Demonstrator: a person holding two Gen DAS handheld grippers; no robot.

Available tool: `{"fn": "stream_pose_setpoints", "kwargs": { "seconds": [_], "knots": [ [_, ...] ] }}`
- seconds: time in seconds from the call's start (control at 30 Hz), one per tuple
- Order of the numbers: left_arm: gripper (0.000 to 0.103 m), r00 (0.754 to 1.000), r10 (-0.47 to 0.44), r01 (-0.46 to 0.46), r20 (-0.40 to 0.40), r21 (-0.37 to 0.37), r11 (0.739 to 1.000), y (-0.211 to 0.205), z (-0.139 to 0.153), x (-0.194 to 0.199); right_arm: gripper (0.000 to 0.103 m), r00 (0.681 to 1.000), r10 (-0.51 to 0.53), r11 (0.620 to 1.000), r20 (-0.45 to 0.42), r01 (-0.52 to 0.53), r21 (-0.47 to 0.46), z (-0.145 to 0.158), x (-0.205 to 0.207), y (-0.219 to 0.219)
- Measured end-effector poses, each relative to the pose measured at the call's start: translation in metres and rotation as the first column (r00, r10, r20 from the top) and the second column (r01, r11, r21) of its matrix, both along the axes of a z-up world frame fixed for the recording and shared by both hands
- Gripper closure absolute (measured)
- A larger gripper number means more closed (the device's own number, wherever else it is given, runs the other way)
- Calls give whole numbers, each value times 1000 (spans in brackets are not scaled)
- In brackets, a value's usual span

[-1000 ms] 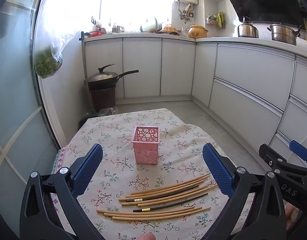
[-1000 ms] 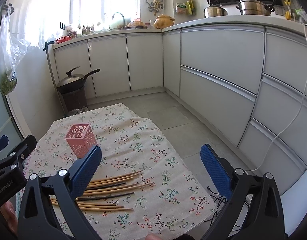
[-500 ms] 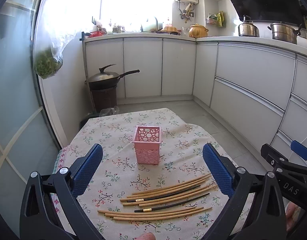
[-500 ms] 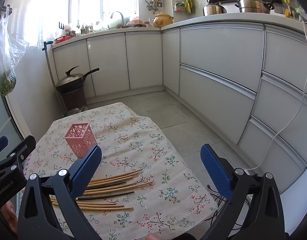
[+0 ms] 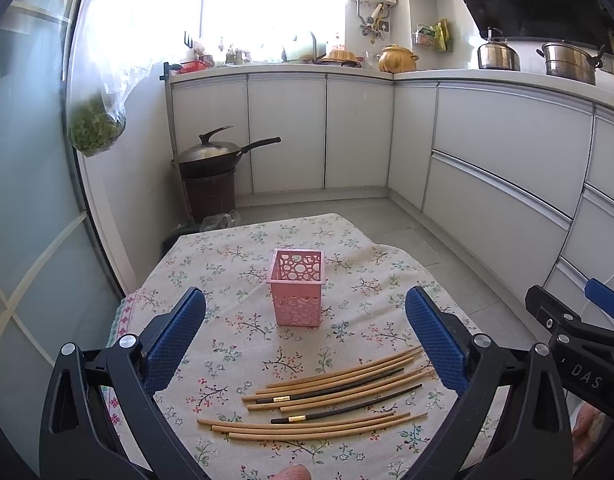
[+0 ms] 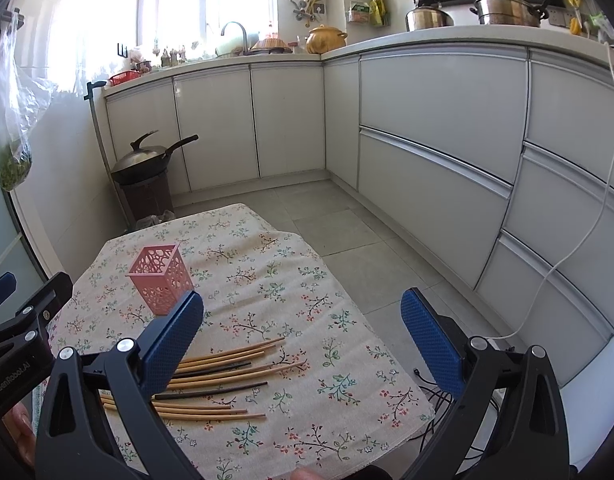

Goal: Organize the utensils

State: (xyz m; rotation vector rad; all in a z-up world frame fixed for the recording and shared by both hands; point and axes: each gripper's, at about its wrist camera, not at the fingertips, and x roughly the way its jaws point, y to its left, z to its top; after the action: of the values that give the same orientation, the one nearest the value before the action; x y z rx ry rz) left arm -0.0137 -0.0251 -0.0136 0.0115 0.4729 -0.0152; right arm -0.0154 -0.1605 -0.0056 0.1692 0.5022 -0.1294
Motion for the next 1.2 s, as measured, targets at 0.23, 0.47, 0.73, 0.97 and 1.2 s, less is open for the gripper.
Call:
{"fn": "stream_pose_setpoints", "kwargs": {
  "seconds": [0.23, 0.47, 0.73, 0.97, 1.2],
  "knots": [
    [7, 1000, 7, -7, -10, 7, 1000, -1, -3, 2, 7, 1000, -9, 1000, 10, 9, 3, 0, -1, -2],
    [7, 977, -107, 128, -184, 106, 986, -15, -28, 24, 7, 996, -41, 988, -80, 53, 147, -3, 10, -33],
    [7, 674, -414, 576, -612, 84, 813, -66, -117, 40, 7, 960, 28, 859, -280, 120, 497, -40, 35, -91],
    [19, 458, -516, 733, -724, -22, 680, -89, -139, 52, 7, 924, 99, 761, -368, 167, 626, -62, 45, -107],
    [44, 546, -403, 607, -735, 15, 795, -109, -129, 134, 7, 911, 140, 644, -388, 214, 734, -80, 52, -122]
  ]
}}
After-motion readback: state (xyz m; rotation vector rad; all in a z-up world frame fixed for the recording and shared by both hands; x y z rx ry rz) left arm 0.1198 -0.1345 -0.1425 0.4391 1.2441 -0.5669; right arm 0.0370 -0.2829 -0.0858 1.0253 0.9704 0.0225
